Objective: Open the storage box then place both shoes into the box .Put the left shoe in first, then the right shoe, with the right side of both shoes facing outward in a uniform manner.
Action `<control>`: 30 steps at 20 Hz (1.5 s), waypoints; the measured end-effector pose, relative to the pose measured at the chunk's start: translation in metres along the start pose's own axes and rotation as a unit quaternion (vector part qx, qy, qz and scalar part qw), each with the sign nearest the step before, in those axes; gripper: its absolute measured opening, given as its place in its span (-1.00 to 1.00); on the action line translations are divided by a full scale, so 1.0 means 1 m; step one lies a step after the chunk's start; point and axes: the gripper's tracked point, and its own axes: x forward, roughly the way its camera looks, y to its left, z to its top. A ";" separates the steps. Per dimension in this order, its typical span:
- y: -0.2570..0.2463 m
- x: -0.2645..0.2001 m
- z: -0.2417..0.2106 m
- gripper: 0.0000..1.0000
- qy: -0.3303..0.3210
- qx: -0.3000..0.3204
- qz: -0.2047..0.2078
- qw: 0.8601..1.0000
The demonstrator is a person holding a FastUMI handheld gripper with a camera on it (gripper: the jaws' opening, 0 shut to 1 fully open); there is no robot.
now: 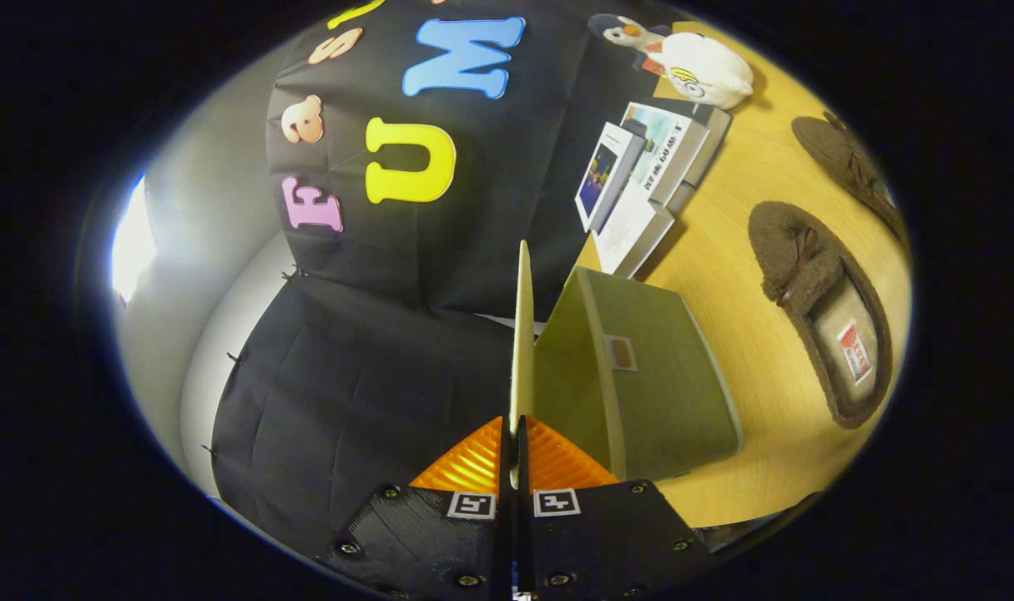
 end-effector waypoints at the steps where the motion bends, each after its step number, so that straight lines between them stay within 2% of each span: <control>1: 0.009 0.002 0.000 -0.96 0.002 -0.011 0.001 1.000; 7: 0.059 0.025 -0.004 -0.96 0.011 -0.073 0.011 0.997; 15: 0.112 0.062 -0.033 -0.95 0.027 -0.140 0.020 0.990; 19: 0.115 0.084 -0.043 -0.95 0.018 -0.191 -0.007 0.981; 23: 0.127 0.106 -0.063 -0.95 0.033 -0.205 0.002 0.978; 30: 0.129 0.133 -0.102 -0.95 0.068 -0.240 -0.006 0.968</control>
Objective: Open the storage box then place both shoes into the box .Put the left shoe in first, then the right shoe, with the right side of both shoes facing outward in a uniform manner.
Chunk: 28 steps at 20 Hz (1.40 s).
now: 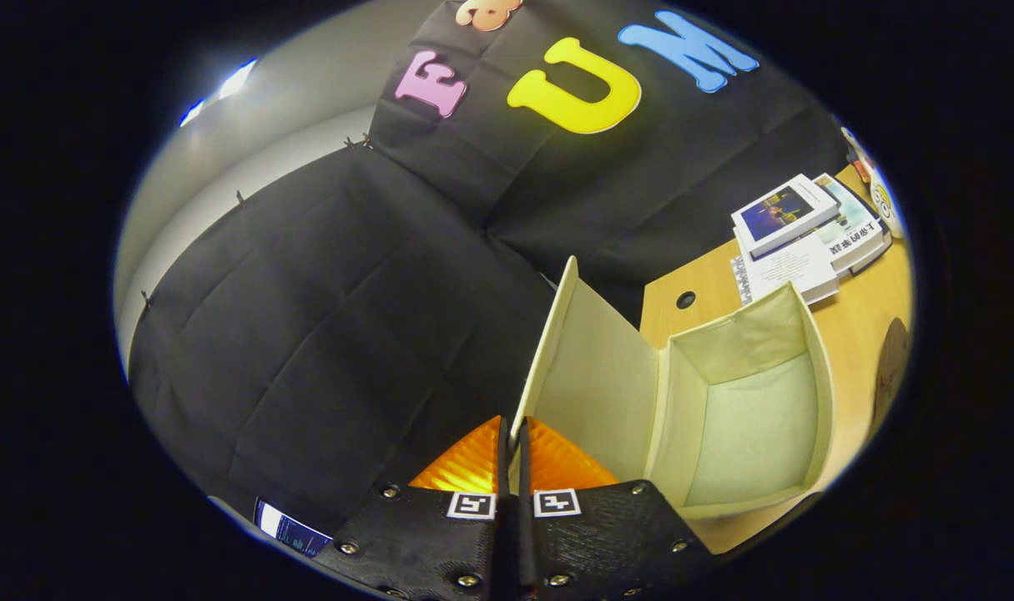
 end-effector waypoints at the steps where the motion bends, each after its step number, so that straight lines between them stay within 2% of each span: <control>1: 0.001 0.003 -0.003 -0.95 0.007 -0.006 0.002 1.000; 2: 0.004 0.011 -0.006 -0.82 0.010 -0.014 -0.001 1.000; 4: 0.012 0.022 -0.012 -0.81 0.021 -0.029 0.005 0.999; 5: 0.011 0.023 -0.011 -0.68 0.025 -0.040 0.002 0.999; 6: 0.014 0.028 -0.011 -0.67 0.025 -0.049 0.002 0.998; 7: 0.017 0.029 -0.011 -0.10 0.025 -0.057 0.005 0.998; 8: 0.019 0.029 -0.011 0.18 0.022 -0.065 0.006 0.998; 10: 0.013 0.023 -0.002 0.86 0.006 -0.088 -0.009 0.996; 11: 0.007 0.019 0.004 0.94 0.000 -0.101 -0.019 0.995; 18: -0.029 -0.014 0.032 0.94 -0.026 -0.138 -0.064 0.988; 28: -0.102 -0.091 0.079 0.94 -0.059 -0.182 -0.157 0.969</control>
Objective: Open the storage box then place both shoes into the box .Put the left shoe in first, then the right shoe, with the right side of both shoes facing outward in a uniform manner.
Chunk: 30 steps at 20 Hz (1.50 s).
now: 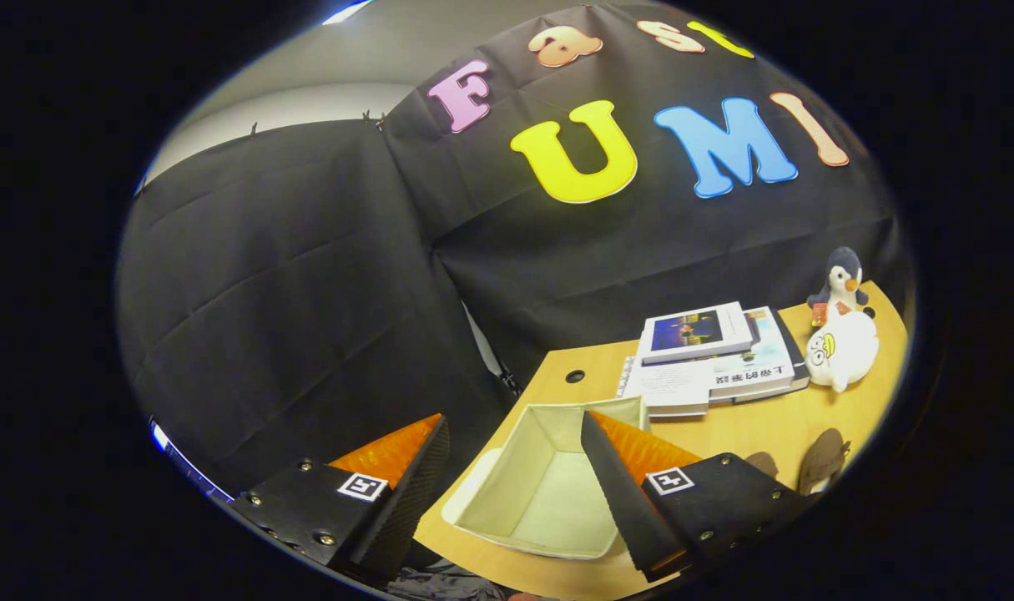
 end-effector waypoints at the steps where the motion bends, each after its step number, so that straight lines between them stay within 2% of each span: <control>1: -0.010 -0.004 0.000 0.94 0.000 -0.005 -0.009 1.000; 10: -0.102 -0.038 -0.010 0.94 0.009 -0.033 -0.092 0.995; 17: -0.164 -0.055 -0.040 0.95 0.036 -0.026 -0.132 0.990; 30: -0.238 -0.065 -0.106 0.95 0.102 -0.008 -0.167 0.981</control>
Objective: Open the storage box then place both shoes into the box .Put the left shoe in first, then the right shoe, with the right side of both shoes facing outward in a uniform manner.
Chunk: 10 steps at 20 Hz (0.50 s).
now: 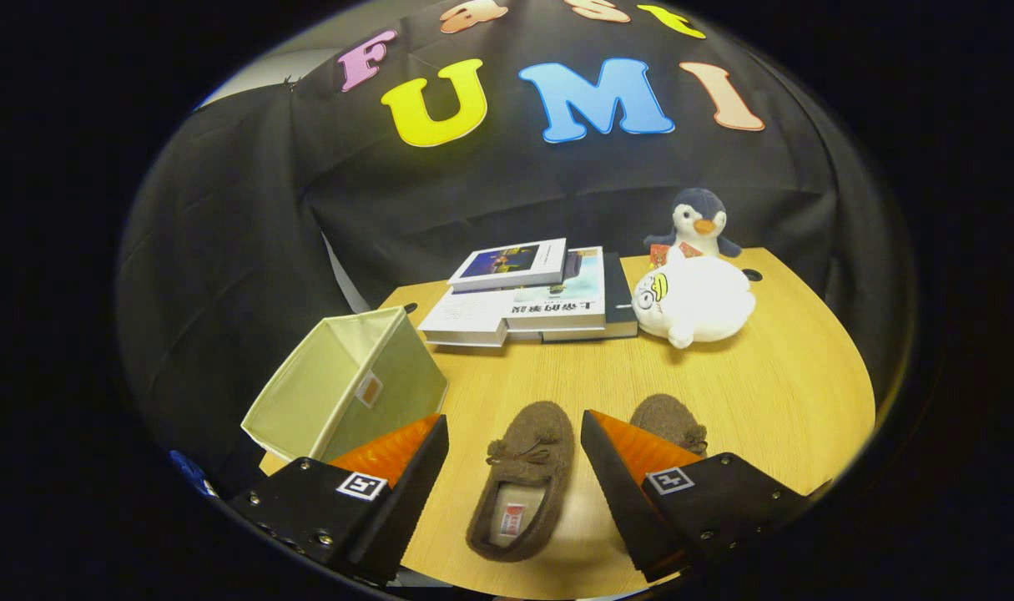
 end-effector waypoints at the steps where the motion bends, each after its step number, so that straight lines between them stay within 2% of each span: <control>1: 0.002 -0.002 -0.006 0.95 0.007 -0.002 -0.002 1.000; 10: -0.022 0.016 -0.056 0.95 0.063 -0.024 -0.024 0.997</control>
